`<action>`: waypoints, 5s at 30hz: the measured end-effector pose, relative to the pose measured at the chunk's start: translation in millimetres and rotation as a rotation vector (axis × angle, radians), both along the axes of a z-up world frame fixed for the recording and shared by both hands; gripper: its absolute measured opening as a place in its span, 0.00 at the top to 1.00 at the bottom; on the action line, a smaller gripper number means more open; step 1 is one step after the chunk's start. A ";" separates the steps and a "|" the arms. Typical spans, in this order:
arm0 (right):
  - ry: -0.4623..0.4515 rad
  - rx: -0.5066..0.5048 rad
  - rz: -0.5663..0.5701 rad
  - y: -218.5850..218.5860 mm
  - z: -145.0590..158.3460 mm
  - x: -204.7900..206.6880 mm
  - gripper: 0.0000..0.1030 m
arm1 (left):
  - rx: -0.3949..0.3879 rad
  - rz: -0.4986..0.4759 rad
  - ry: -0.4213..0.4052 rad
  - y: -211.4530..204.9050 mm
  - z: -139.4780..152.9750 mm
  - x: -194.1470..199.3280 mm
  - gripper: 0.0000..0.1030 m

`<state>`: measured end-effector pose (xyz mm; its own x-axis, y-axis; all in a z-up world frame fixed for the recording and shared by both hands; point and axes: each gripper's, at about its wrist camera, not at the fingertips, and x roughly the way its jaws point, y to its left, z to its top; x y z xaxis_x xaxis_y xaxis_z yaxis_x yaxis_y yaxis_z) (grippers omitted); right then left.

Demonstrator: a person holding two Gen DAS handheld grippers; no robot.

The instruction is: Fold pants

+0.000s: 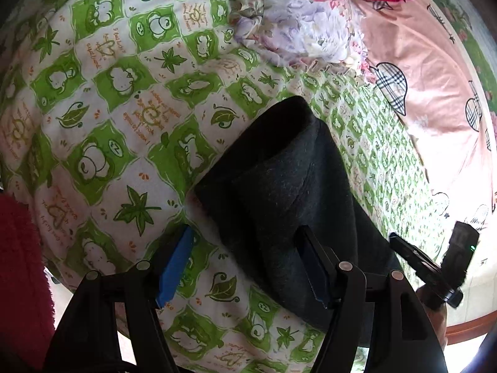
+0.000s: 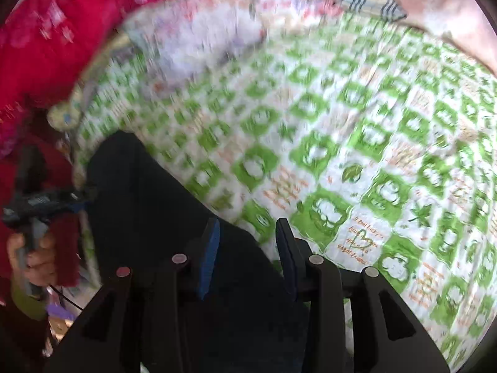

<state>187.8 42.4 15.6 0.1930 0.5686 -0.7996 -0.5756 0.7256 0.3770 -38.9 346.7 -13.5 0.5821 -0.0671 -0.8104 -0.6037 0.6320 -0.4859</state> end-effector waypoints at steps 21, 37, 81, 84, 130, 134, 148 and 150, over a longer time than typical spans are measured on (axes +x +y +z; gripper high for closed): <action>-0.367 -0.028 -0.003 4.1 67.5 -50.9 0.90 | 0.173 -0.120 -0.277 -18.8 65.9 -9.1 0.81; -0.440 -0.178 -0.088 28.8 18.2 -29.2 0.91 | 0.380 -0.202 -0.113 -14.5 24.2 34.9 0.81; -0.232 0.007 -0.785 -247.3 17.6 -227.6 0.60 | 0.450 -0.906 -0.199 -275.4 55.6 91.1 0.41; -0.207 0.025 -0.845 -266.8 11.5 -241.9 0.60 | 0.449 -1.042 -0.210 -319.8 51.0 90.3 0.41; -0.078 0.267 -1.153 -351.7 -24.3 -289.6 0.63 | 0.463 -1.495 -0.237 -428.9 58.0 109.4 0.52; -0.044 0.331 -1.145 -348.8 -36.3 -283.5 0.63 | 0.450 -1.513 -0.226 -449.5 64.8 139.7 0.48; -0.112 0.413 -1.143 -356.6 -46.2 -282.4 0.89 | 0.282 -1.767 -0.079 -582.4 17.4 218.6 0.54; -0.114 0.402 -1.139 -356.2 -45.3 -282.0 0.89 | 0.230 -1.816 -0.041 -599.1 6.3 220.2 0.70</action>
<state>-94.2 -313.9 -29.7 0.8021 0.2306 -0.5509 0.2715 0.6808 0.6803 181.2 -252.4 -7.2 -0.0579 -0.4670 -0.8823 0.8336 0.4636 -0.3002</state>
